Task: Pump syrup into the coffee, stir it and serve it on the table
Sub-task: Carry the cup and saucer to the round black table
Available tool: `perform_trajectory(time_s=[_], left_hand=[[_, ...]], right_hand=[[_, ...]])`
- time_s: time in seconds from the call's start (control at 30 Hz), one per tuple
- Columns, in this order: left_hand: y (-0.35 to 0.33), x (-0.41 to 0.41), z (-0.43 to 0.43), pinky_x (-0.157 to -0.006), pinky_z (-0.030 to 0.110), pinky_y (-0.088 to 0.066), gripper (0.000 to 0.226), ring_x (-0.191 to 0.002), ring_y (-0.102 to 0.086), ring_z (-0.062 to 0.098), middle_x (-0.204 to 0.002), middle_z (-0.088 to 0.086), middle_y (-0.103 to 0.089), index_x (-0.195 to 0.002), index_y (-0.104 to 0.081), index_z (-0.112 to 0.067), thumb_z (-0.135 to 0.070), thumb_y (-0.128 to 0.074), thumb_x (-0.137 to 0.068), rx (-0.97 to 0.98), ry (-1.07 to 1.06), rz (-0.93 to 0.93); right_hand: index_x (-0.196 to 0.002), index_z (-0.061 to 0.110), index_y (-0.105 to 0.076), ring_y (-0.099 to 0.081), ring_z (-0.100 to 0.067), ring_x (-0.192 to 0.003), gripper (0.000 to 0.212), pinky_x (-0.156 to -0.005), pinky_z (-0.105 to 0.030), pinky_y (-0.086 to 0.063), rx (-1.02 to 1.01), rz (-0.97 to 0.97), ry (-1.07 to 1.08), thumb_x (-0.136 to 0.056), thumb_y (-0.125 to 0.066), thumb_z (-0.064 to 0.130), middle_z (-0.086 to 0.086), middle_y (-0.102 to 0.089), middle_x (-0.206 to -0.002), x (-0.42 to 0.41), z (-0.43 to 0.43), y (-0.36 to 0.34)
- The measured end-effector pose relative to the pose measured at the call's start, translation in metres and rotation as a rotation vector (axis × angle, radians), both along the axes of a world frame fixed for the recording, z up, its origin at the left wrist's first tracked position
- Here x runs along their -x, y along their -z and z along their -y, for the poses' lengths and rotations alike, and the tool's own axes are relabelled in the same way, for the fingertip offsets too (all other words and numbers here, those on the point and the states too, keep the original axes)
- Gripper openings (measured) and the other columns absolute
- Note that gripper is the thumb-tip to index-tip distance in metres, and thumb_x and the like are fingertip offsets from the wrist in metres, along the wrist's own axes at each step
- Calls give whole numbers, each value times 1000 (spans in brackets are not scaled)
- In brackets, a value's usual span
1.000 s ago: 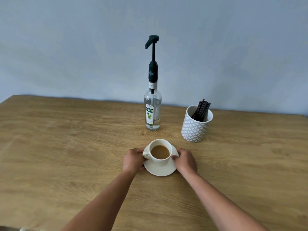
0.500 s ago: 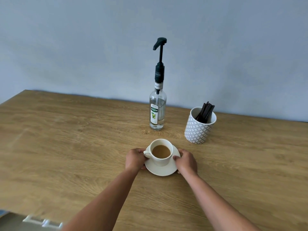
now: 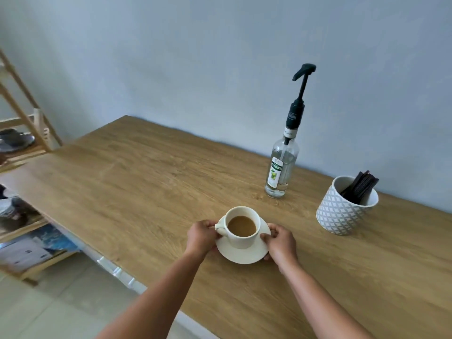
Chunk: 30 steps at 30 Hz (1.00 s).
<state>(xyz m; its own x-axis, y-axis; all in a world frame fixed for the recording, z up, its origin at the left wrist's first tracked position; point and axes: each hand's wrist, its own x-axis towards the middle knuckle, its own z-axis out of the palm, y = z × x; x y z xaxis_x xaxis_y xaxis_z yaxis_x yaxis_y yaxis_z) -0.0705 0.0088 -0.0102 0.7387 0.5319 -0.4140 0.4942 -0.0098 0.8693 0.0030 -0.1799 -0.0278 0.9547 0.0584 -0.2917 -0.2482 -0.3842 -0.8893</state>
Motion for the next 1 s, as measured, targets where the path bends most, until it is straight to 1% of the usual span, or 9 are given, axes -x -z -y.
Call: perform_trajectory(time_s=[0.13, 0.3, 0.4, 0.47, 0.53, 0.63, 0.83, 0.9, 1.0], left_hand=[[-4, 29, -26, -55, 35, -57, 28, -60, -66, 22, -71, 7, -73, -83, -75, -19, -1, -53, -83, 47, -144, 22], [-10, 77, -56, -43, 26, -54, 33, -50, -66, 13, -58, -1, -70, -79, -74, -19, 4, -51, -86, 114, -303, 46], [-19, 110, -80, -45, 28, -56, 28, -54, -69, 15, -65, 4, -72, -81, -74, -19, 1, -55, -87, 118, -381, 89], [-23, 134, -97, -53, 32, -60, 22, -63, -70, 20, -74, 8, -73, -85, -75, -19, -2, -60, -86, 111, -416, 104], [-25, 163, -115, -57, 33, -61, 20, -68, -70, 22, -80, 11, -74, -92, -77, -16, -4, -63, -86, 117, -455, 118], [-27, 204, -142, -49, 26, -56, 21, -66, -69, 20, -81, 11, -73, -99, -77, -14, -2, -64, -86, 121, -516, 141], [-32, 301, -201, -49, 27, -56, 20, -66, -71, 17, -86, 10, -77, -100, -78, -14, -4, -69, -86, 137, -633, 196], [-35, 335, -218, -48, 25, -55, 20, -60, -70, 12, -83, 7, -76, -101, -78, -14, -5, -69, -86, 137, -653, 217], [-37, 387, -240, -47, 25, -54, 21, -57, -69, 10, -78, 3, -74, -99, -77, -18, -4, -68, -86, 133, -692, 222]], right_hand=[[-113, 16, -66, -70, -21, -75, 27, -40, -25, -51, -49, 16, -140, -89, -62, 6, -6, -71, -102, 8, -34, -8], [-115, 19, -66, -67, -11, -85, 29, -49, -13, -45, -95, 42, -288, -89, -63, 6, 2, -71, -102, 30, -79, -13], [-122, 17, -64, -67, -15, -91, 36, -57, -14, -47, -126, 43, -382, -88, -63, 5, 0, -72, -107, 49, -113, -18], [-120, 16, -65, -66, -11, -83, 35, -49, -9, -46, -151, 42, -430, -88, -62, 3, 2, -72, -99, 66, -135, -23], [-118, 17, -66, -68, -17, -83, 33, -48, -20, -51, -160, 39, -488, -88, -62, 3, 0, -72, -96, 86, -158, -27], [-119, 18, -65, -68, -29, -90, 35, -53, -32, -56, -162, 49, -580, -88, -62, 2, -10, -72, -101, 117, -192, -33], [-112, 13, -70, -61, -22, -69, 32, -45, -27, -51, -170, 76, -744, -84, -60, 0, -15, -68, -82, 196, -266, -43], [-115, 14, -68, -61, -23, -72, 35, -46, -28, -52, -183, 61, -780, -84, -59, 1, -20, -69, -87, 224, -289, -44], [-116, 16, -67, -66, -29, -83, 36, -46, -31, -55, -207, 70, -827, -84, -60, 1, -7, -70, -92, 271, -323, -46]])
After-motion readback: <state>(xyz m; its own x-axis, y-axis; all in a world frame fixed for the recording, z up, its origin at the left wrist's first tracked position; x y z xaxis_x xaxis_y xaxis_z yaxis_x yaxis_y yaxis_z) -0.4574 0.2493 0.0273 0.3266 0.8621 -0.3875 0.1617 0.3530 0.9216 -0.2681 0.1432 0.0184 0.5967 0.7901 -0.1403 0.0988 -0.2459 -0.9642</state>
